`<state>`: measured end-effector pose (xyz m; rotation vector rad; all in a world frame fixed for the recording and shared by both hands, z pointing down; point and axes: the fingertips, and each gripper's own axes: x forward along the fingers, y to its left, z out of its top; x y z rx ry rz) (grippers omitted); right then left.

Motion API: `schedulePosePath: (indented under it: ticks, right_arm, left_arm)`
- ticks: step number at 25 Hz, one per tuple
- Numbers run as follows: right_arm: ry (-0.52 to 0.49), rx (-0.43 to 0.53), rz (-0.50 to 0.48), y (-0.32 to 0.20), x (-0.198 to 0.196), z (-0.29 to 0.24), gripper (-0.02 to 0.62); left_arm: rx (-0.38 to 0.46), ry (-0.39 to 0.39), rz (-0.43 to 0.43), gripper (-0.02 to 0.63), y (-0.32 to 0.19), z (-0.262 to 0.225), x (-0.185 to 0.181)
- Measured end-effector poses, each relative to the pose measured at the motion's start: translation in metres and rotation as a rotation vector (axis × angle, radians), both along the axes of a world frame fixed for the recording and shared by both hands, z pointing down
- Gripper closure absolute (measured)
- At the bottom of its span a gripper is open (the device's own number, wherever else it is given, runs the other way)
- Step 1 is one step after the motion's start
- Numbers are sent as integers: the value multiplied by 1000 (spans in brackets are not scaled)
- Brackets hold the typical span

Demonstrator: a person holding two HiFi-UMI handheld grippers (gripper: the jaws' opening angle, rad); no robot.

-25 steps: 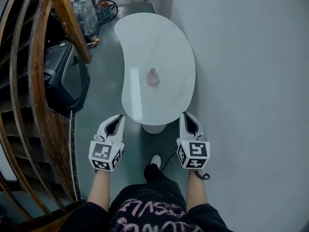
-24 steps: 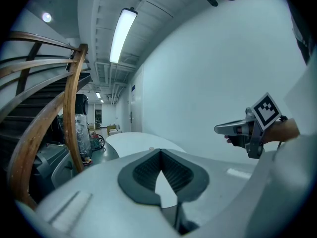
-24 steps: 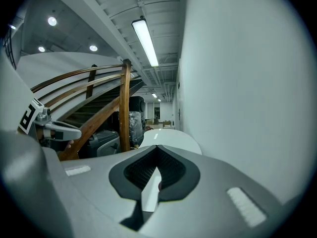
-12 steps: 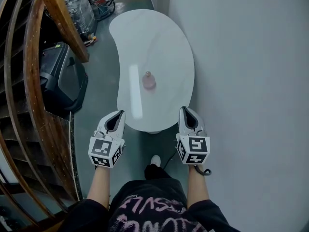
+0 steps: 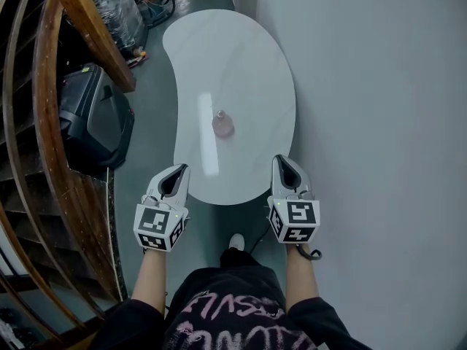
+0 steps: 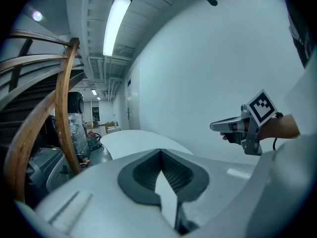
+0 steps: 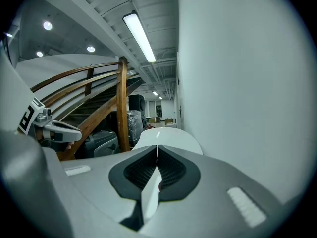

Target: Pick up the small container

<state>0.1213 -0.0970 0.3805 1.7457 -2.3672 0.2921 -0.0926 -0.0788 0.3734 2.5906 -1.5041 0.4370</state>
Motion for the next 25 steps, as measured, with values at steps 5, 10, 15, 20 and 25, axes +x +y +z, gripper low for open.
schedulePosePath:
  ticks: [5,10,15,20,25]
  right_arm:
    - [-6,0,-13,-13,-2,6,583]
    - [-11,7,-18,-19,2,4,583]
    - [-12,18,-33,-23,0,-4,583]
    - [-19,32,-39,-23,0,-3,583]
    - [-20,50,-47,-21,0,-12,583]
  left_arm:
    - [-3,-16,4,604,-10,5,3]
    - [1,-23,10,604,-16,3,10]
    - [13,-17,1,604,-18,-7,11]
    - [28,-18,-11,604,-16,-8,11]
    - [43,-12,-18,604,-13,-15,12]
